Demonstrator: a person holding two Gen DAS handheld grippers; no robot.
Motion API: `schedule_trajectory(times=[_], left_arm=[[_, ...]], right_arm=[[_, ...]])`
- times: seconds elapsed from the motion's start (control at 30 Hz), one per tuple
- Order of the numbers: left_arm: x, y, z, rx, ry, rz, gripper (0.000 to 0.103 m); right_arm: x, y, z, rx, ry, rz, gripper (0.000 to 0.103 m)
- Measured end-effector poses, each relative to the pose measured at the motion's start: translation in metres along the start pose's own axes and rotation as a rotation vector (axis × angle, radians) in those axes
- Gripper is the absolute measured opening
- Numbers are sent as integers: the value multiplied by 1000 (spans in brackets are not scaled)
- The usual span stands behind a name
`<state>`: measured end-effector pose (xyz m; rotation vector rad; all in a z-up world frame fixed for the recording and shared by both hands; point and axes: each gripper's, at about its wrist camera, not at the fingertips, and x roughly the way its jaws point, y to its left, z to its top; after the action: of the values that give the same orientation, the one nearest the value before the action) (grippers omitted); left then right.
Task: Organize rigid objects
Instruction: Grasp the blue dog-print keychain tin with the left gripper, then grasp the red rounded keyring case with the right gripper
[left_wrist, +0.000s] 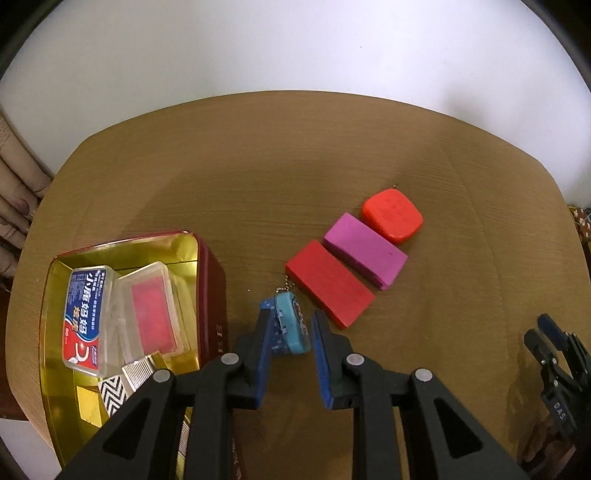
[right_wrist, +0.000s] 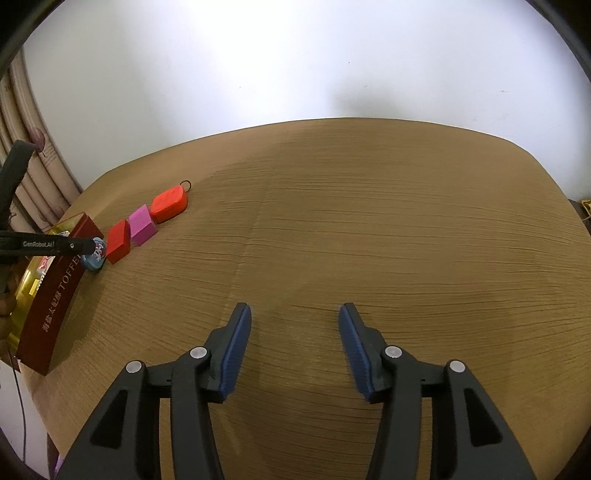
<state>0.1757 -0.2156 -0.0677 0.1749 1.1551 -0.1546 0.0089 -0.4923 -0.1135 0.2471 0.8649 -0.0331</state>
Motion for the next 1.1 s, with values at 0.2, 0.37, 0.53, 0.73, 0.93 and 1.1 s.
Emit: schedule_trajectory(times=[0.2, 0.37, 0.53, 0.73, 0.93, 1.1], left_arm=[[17, 2, -1, -20, 51, -23, 36], [21, -6, -2, -4, 21, -8, 36], [24, -8, -5, 1, 15, -20, 32], [22, -15, -14, -4, 1, -24, 31], [8, -14, -31, -29, -13, -74, 31], [-11, -18, -51, -39, -25, -117, 31]], right_arm=[[-1, 0, -1, 2, -1, 2, 49], [-2, 1, -2, 1, 2, 2, 50], [-3, 3, -3, -2, 4, 4, 52], [-2, 3, -3, 4, 6, 11, 54], [-2, 4, -4, 3, 7, 11, 55], [0, 7, -3, -5, 9, 2, 55]])
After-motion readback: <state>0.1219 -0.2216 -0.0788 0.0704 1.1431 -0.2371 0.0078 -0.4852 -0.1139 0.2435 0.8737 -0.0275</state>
